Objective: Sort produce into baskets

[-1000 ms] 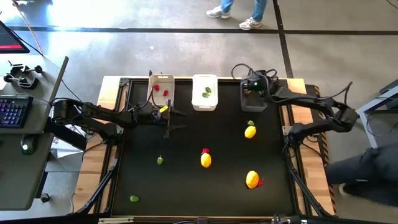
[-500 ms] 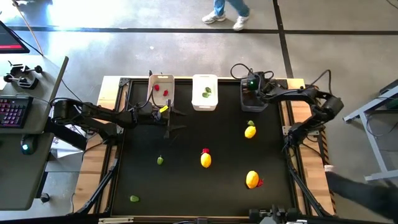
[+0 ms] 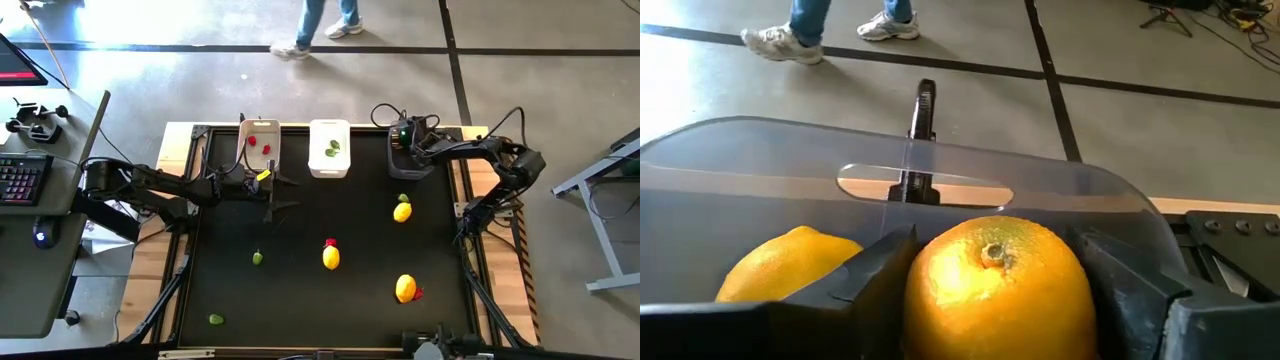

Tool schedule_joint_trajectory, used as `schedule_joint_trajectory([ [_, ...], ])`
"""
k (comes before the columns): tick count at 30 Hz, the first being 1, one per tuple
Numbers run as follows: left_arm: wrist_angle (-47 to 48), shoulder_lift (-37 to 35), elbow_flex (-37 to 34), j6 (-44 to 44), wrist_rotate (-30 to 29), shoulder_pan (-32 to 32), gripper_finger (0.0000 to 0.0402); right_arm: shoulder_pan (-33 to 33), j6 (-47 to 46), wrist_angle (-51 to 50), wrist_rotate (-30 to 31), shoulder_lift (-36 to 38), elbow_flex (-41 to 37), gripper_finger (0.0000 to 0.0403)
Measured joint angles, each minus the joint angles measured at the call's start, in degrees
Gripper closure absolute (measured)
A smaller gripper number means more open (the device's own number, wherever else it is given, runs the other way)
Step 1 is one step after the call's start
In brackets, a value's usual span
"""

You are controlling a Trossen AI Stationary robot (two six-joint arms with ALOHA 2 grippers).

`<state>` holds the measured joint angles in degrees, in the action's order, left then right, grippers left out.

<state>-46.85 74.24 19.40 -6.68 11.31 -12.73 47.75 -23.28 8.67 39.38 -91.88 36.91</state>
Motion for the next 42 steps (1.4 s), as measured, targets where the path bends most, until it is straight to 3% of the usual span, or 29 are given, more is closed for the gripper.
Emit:
schedule_joint_trajectory([
  [11, 0.1, 0.0, 0.0, 0.0, 0.0, 0.0, 0.0151, -1.1, 3.2, -0.5, 0.7, 0.0, 1.5, 0.0158],
  [19, 0.2, 0.0, 0.0, 0.0, 0.0, 0.0, 0.0151, -2.9, 4.3, -4.3, 3.7, 0.0, 5.6, 0.0125],
  [29, 0.3, 0.0, 0.0, 0.0, 0.0, 0.0, 0.0151, -3.6, 6.3, -7.5, 4.7, 1.2, 6.3, 0.0129],
  [33, 0.7, 0.0, 0.0, -0.1, 0.0, 0.0, 0.0151, -5.9, 8.4, -10.2, 4.7, 5.7, 6.3, 0.0177],
  [40, 2.3, 0.0, 0.0, -0.9, 0.0, 0.0, 0.0152, -15.1, 9.9, -18.1, -0.4, 14.3, 6.3, 0.0367],
  [42, 2.5, 0.0, 0.0, -0.9, 0.0, 0.0, 0.0156, -18.5, 9.8, -20.0, -2.2, 14.9, 6.3, 0.0391],
])
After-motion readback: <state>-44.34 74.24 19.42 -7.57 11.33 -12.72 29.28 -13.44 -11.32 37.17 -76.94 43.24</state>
